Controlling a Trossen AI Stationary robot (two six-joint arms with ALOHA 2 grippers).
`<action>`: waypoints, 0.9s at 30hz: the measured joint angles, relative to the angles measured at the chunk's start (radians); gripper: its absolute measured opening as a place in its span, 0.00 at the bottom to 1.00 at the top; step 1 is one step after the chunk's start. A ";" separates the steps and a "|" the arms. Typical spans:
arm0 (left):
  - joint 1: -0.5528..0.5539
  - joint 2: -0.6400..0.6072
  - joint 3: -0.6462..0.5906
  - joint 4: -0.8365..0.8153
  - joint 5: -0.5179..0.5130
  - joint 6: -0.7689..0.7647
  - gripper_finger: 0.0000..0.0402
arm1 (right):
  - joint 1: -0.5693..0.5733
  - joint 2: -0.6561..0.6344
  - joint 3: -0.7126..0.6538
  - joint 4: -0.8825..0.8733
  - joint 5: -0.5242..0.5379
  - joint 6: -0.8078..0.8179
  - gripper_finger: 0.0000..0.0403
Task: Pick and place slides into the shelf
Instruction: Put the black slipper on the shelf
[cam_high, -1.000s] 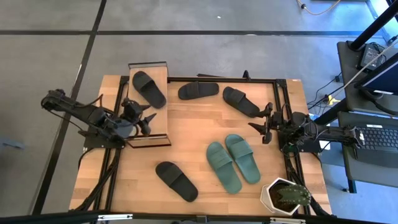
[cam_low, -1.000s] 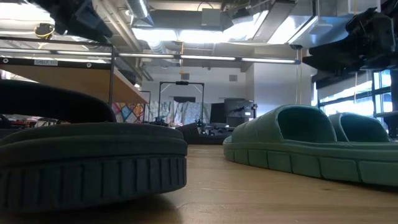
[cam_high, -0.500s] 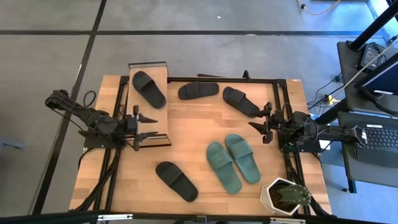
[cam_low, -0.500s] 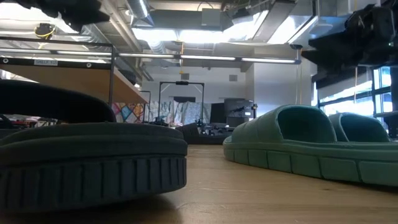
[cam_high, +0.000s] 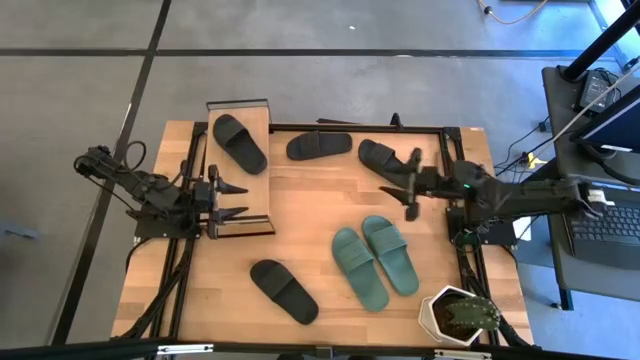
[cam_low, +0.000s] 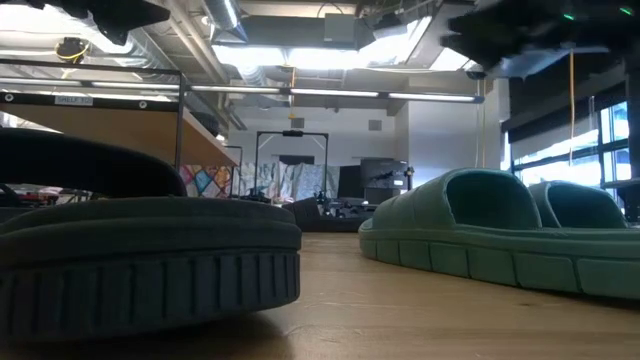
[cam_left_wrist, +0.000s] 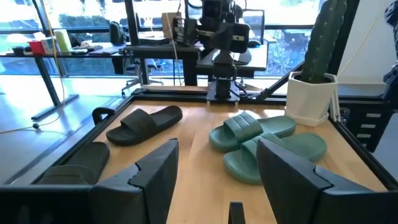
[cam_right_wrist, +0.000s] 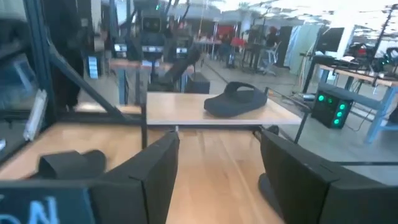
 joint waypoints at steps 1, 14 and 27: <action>0.000 0.000 0.000 0.000 0.000 -0.001 0.52 | 0.000 0.059 0.045 -0.011 0.000 -0.034 0.56; 0.000 0.001 0.000 -0.050 0.000 0.005 0.52 | -0.005 0.746 0.571 -0.020 -0.003 -0.589 0.56; 0.000 0.002 0.001 -0.092 -0.001 0.006 0.52 | -0.067 1.200 0.990 -0.045 -0.015 -0.928 0.56</action>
